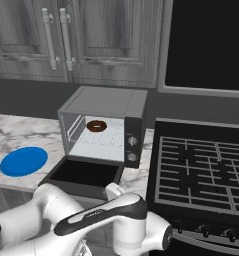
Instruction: Pick up the bagel from the plate, place it on the toaster oven rack, close the door, and set the timer.
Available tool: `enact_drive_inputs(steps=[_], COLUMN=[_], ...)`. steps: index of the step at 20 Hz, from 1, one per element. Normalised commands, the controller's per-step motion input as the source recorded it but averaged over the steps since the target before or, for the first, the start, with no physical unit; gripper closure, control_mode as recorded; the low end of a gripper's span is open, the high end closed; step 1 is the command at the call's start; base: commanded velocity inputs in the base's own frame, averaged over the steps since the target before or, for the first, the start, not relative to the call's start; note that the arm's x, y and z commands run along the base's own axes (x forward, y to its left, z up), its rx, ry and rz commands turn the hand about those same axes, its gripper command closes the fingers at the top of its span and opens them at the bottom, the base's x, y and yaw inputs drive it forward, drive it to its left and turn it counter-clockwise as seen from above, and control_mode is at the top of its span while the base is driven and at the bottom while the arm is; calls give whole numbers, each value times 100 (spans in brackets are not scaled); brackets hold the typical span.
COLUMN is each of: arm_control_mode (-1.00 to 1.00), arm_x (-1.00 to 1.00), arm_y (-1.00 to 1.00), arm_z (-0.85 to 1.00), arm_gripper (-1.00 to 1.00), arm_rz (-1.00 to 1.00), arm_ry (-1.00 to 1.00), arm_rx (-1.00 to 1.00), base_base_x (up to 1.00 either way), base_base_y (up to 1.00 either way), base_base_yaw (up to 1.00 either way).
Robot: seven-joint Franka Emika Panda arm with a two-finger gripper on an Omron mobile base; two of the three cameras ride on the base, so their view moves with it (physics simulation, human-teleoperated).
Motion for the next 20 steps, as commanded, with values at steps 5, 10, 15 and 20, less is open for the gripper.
enact_drive_inputs(steps=[5, 10, 15, 20], arm_control_mode=[-100, -100, -100, -100], arm_x=[22, 26, 10, 5], arm_y=[7, 7, 0, 0], arm_z=[-4, -4, -23, -26], arm_gripper=[-100, -100, -100, -100], arm_rz=[0, 0, 0, 0], arm_ry=[0, 0, 0, 0], arm_rx=[6, 4, 2, 1], base_base_x=[0, 0, 0, 0], base_base_y=[0, 0, 0, 0], base_base_yaw=[0, 0, 0, 0])
